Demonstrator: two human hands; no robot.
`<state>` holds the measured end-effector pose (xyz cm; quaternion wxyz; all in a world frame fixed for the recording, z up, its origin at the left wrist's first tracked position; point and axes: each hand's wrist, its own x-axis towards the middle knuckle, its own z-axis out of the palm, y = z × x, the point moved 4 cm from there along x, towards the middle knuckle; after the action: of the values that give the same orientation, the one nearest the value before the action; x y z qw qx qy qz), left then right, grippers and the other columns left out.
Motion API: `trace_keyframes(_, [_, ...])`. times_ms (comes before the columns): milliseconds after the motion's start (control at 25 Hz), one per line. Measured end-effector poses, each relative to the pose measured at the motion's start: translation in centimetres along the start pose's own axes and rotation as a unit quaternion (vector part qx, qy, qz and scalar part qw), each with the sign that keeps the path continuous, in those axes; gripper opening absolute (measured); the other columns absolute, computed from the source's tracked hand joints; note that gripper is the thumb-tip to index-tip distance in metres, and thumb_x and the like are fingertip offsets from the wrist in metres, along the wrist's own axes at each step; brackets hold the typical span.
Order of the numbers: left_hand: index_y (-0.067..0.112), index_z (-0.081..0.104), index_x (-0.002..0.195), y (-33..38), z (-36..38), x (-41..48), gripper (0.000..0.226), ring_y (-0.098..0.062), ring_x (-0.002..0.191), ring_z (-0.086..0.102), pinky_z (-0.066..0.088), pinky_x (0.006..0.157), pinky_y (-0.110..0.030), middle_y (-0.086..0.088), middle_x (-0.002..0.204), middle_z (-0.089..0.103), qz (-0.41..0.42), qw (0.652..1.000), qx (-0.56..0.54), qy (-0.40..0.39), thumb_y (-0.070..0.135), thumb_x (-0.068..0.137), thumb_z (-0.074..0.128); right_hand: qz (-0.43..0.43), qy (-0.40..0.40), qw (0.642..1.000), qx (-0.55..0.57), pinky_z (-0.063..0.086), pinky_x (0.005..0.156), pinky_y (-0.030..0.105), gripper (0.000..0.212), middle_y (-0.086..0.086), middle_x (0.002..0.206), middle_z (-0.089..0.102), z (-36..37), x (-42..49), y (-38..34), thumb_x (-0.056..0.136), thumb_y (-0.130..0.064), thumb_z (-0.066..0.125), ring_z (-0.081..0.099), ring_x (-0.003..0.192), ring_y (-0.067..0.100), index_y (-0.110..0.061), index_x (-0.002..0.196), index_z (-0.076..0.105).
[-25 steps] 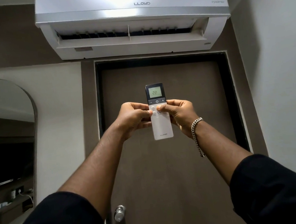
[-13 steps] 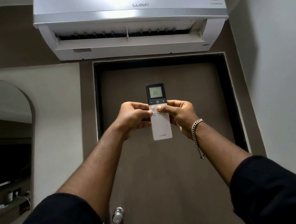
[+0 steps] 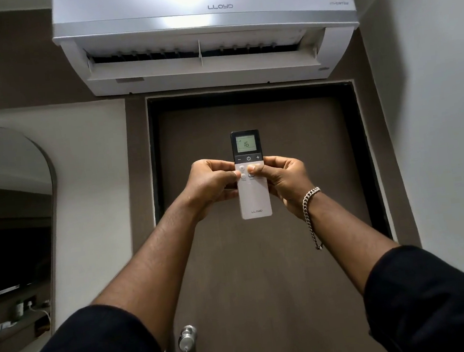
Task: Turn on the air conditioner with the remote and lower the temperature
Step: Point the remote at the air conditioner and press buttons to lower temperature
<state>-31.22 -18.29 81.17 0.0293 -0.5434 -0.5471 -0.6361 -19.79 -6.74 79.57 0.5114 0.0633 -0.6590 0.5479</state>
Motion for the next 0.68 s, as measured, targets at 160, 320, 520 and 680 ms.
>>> trace_keyframes(160, [0.006, 0.066, 0.096, 0.5, 0.2, 0.2, 0.016, -0.023, 0.085, 0.076, 0.063, 0.068, -0.038, -0.014, 0.097, 0.075, 0.010, 1.000, -0.012, 0.012, 0.015, 0.083, 0.071, 0.002, 0.021, 1.000, 0.006, 0.060, 0.061, 0.027, 0.012, 0.007, 0.091, 0.072, -0.3, 0.2, -0.4, 0.079, -0.020, 0.072, 0.072, 0.074, 0.014, -0.015, 0.087, 0.064])
trace_keyframes(320, [0.011, 0.066, 0.087, 0.6, 0.4, 0.2, 0.007, -0.020, 0.082, 0.077, 0.063, 0.062, -0.034, -0.008, 0.088, 0.077, 0.020, 1.000, -0.010, 0.014, 0.014, 0.084, 0.070, 0.013, 0.037, 0.999, 0.010, 0.061, 0.068, 0.034, 0.013, 0.010, 0.089, 0.073, -0.4, 0.4, -0.4, 0.082, -0.025, 0.069, 0.072, 0.077, 0.021, -0.013, 0.084, 0.066])
trace_keyframes(520, [0.007, 0.066, 0.091, 0.9, 0.4, -0.2, 0.010, -0.018, 0.080, 0.077, 0.061, 0.062, -0.031, -0.007, 0.084, 0.077, 0.025, 1.000, -0.010, 0.008, 0.012, 0.084, 0.069, 0.022, 0.051, 0.998, 0.023, 0.057, 0.078, 0.042, 0.012, 0.017, 0.090, 0.072, -0.3, 0.1, -0.8, 0.082, -0.021, 0.068, 0.069, 0.080, 0.028, -0.009, 0.082, 0.066])
trace_keyframes(680, [0.010, 0.065, 0.089, 0.9, 0.2, -0.5, 0.008, -0.018, 0.083, 0.076, 0.062, 0.062, -0.031, -0.006, 0.088, 0.077, 0.025, 1.000, -0.006, 0.012, 0.015, 0.084, 0.070, 0.023, 0.046, 0.999, 0.017, 0.058, 0.075, 0.040, 0.012, 0.013, 0.086, 0.072, 0.0, -0.3, -1.0, 0.082, -0.022, 0.069, 0.070, 0.078, 0.025, -0.010, 0.080, 0.066])
